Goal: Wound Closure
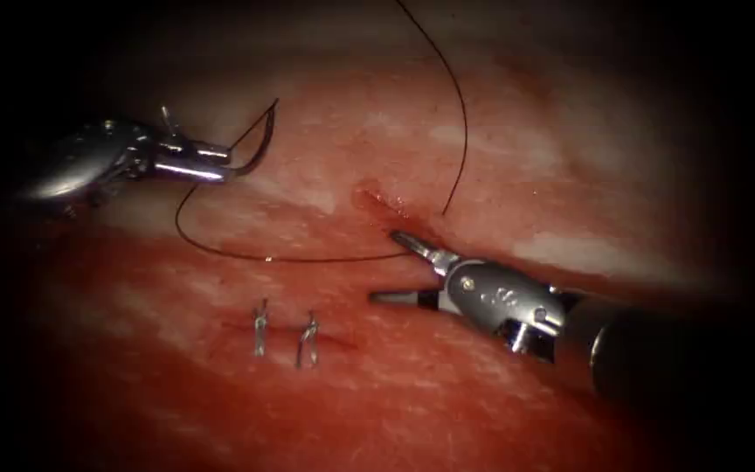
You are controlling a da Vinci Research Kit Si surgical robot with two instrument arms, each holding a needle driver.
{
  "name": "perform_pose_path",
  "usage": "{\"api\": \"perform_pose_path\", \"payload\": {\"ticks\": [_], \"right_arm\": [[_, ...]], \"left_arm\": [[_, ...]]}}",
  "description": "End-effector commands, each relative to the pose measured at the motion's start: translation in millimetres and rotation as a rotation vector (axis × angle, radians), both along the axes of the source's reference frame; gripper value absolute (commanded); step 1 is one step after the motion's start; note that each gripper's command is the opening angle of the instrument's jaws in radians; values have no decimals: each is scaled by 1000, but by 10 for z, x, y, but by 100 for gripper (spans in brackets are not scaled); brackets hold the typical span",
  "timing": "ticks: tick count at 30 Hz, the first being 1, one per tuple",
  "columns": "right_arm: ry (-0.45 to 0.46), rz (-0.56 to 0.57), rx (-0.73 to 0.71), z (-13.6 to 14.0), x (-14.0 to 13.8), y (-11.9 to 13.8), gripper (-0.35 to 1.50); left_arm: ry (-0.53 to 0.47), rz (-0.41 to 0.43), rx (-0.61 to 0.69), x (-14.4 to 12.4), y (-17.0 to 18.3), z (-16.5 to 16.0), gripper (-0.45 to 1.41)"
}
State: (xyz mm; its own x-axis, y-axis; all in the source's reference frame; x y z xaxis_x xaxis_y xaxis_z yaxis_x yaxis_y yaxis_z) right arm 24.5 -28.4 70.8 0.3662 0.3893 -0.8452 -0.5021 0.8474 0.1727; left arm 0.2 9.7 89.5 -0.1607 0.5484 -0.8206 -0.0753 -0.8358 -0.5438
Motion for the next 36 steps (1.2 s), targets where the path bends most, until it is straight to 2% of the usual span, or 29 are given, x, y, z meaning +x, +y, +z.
{"api": "perform_pose_path", "payload": {"ticks": [1, 2, 3, 4, 6, 9, 13, 26, 36], "right_arm": [[0, 2, -6, 15, 13, 4, 125], [-5, -1, -7, 19, 14, 2, 118], [-12, -10, -5, 23, 14, 0, 99], [-32, -31, -9, 28, 13, -5, 68], [-66, -75, 16, 33, 11, -13, -35], [-106, -115, 46, 35, 11, -16, -35], [-89, -130, 53, 25, 15, -21, -35], [8, -207, 84, -45, 52, -53, -35], [43, -230, 106, -62, 65, -65, -35]], "left_arm": [[-2, 2, 1, -5, -1, 7, -45], [-2, 2, 1, -5, -1, 7, -45], [-2, 2, 1, -5, -1, 7, -45], [-2, 2, 1, -5, -1, 7, -45], [-2, 2, 1, -5, -1, 7, -45], [-2, 2, 0, -5, -1, 7, -45], [-2, 2, 0, -5, -1, 9, -45], [6, -3, -5, -5, 1, 17, -45], [7, -3, -5, -5, 0, 17, -45]]}}
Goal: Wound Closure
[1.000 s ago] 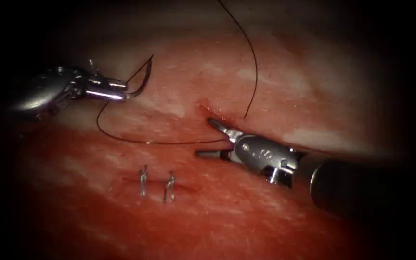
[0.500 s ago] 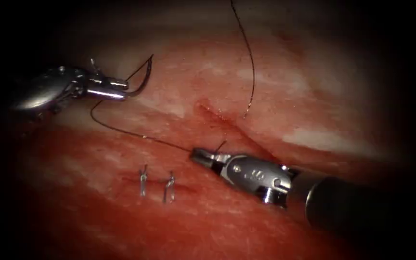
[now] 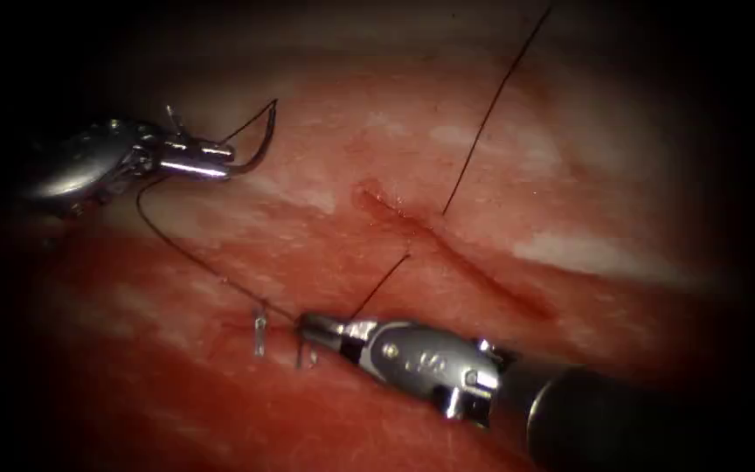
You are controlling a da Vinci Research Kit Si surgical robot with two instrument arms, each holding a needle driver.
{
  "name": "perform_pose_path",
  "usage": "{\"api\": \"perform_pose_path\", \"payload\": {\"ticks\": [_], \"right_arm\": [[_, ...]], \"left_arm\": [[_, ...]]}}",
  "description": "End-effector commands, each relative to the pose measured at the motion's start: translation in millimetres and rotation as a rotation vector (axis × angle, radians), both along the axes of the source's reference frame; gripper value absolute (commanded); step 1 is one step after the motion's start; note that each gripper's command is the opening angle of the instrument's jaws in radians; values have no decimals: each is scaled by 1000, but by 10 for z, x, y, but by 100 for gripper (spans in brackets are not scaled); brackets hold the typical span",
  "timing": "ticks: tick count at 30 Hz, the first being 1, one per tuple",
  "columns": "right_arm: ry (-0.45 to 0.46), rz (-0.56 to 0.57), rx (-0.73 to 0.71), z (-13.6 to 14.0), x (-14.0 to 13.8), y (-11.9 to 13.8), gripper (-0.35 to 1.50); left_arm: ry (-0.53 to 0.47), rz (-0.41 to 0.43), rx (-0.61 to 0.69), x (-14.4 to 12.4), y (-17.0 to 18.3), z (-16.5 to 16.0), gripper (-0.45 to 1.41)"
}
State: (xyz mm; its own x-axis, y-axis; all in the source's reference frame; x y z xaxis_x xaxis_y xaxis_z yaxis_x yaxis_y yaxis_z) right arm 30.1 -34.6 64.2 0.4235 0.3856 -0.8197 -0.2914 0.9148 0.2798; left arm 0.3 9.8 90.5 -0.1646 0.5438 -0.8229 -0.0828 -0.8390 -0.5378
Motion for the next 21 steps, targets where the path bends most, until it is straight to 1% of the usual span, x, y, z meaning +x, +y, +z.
{"api": "perform_pose_path", "payload": {"ticks": [1, 4, 7, 8, 9, 10, 11, 12, 13, 15, 18, 21], "right_arm": [[9, -5, 3, 1, 10, -4, -35], [21, -14, 5, -9, 15, -9, -35], [32, -6, 6, -16, 17, -4, -35], [42, 7, 1, -16, 16, 0, 2], [60, 27, -10, -16, 13, 5, 56], [59, 43, -30, -16, 10, 9, 88], [53, 54, -59, -15, 7, 14, 109], [34, 56, -86, -12, 1, 21, 121], [24, 59, -90, -9, -5, 26, 128], [11, 59, -99, -2, -16, 34, 131], [4, 57, -111, 12, -31, 44, 131], [-18, 69, -134, 23, -39, 51, 131]], "left_arm": [[-1, 1, 1, -5, -1, 7, -45], [-1, 1, 1, -6, 0, 7, -45], [-1, 1, 1, -6, 0, 7, -45], [-1, 0, 1, -6, 0, 7, -45], [-1, 0, 1, -6, 0, 7, -45], [-1, 1, 1, -6, -1, 7, -45], [-1, 1, 1, -6, -1, 7, -45], [-1, 1, 1, -6, -1, 7, -45], [-1, 1, 1, -6, -1, 7, -45], [-1, 0, 1, -6, -1, 7, -45], [-1, 0, 1, -6, -1, 7, -45], [-1, 0, 1, -6, -1, 7, -45]]}}
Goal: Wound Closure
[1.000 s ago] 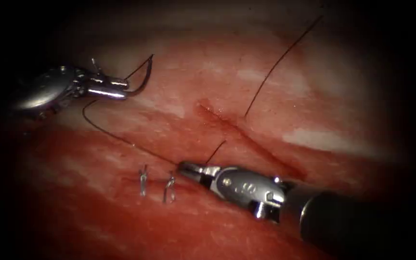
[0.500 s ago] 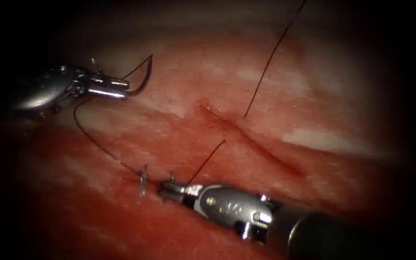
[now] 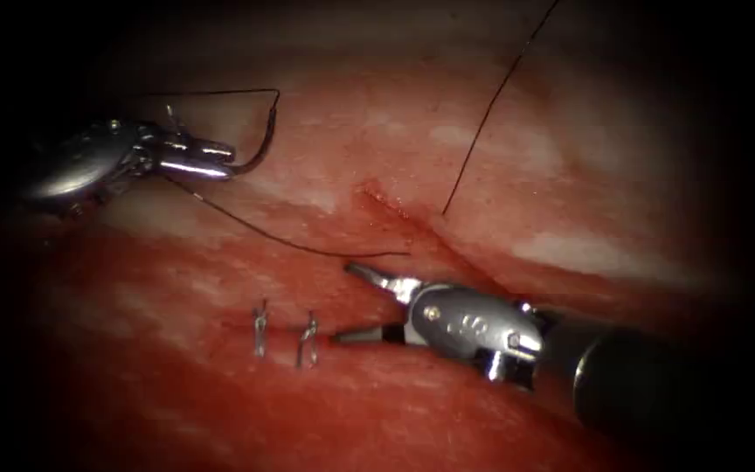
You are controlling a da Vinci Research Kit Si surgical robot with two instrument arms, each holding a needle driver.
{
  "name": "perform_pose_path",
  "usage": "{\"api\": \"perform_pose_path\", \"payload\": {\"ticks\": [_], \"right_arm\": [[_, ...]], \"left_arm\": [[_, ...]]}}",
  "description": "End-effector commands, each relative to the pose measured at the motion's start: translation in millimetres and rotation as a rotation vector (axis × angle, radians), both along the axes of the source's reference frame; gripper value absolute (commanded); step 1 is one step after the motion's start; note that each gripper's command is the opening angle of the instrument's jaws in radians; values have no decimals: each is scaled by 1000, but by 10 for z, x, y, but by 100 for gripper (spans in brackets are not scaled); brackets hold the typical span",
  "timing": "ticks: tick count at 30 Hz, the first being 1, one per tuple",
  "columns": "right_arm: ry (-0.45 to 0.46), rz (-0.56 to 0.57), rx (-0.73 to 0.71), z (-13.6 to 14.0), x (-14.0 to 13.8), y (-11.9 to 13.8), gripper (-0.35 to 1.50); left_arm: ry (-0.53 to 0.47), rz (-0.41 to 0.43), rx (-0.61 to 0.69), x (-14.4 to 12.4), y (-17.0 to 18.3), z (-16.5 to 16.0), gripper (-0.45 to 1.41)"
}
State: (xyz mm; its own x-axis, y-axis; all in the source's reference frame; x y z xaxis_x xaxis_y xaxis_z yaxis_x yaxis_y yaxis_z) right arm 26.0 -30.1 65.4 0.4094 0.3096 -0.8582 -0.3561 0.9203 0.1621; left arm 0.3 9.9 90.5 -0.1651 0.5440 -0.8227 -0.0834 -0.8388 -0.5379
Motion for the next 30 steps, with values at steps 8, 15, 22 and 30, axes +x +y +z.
{"api": "perform_pose_path", "payload": {"ticks": [8, 15, 22, 30], "right_arm": [[-37, 24, -26, 43, -12, 16, 109], [-56, 38, -44, 74, -12, 22, 106], [-80, 21, -10, 100, -4, 15, 39], [-102, -55, 79, 84, 1, -3, -35]], "left_arm": [[-2, 1, 1, -5, -1, 7, -45], [-1, 0, 0, -6, -2, 7, -45], [-1, 0, 0, -6, -2, 7, -45], [-3, -2, -1, -6, -2, 8, -45]]}}
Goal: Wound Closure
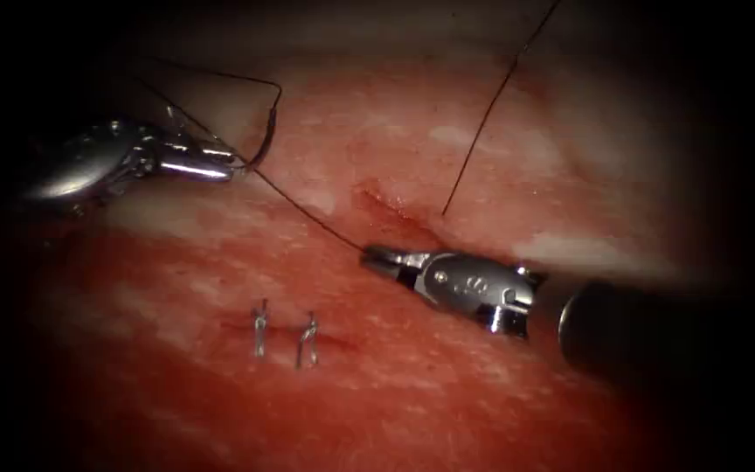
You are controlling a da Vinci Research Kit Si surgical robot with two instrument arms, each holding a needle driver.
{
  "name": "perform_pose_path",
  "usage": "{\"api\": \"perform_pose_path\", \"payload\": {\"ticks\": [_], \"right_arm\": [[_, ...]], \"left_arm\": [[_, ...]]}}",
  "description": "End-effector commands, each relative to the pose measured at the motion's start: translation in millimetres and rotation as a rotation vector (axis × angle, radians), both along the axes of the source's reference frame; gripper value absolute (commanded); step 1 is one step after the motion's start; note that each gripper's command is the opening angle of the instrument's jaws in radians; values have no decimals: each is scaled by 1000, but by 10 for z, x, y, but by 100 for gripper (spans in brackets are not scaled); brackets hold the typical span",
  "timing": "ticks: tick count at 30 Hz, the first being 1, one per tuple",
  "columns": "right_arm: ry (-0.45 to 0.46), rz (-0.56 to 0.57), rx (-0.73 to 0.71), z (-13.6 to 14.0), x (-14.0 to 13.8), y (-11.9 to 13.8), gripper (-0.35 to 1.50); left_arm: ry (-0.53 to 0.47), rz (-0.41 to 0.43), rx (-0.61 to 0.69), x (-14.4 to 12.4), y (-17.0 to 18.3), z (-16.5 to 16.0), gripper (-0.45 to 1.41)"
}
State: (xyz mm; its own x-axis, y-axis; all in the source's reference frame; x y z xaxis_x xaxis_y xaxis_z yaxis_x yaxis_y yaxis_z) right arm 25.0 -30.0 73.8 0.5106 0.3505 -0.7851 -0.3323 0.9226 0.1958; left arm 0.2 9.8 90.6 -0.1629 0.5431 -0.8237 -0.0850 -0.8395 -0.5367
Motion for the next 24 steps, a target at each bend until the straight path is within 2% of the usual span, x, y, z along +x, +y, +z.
{"api": "perform_pose_path", "payload": {"ticks": [1, 13, 24], "right_arm": [[-1, -18, 12, -5, 13, -6, -35], [21, -92, 64, -84, 49, -46, -35], [11, -167, 101, -117, 78, -73, -35]], "left_arm": [[-2, 0, 1, -5, -1, 7, -45], [-1, 0, 1, -6, -1, 7, -45], [-2, 1, 1, -5, 0, 8, -45]]}}
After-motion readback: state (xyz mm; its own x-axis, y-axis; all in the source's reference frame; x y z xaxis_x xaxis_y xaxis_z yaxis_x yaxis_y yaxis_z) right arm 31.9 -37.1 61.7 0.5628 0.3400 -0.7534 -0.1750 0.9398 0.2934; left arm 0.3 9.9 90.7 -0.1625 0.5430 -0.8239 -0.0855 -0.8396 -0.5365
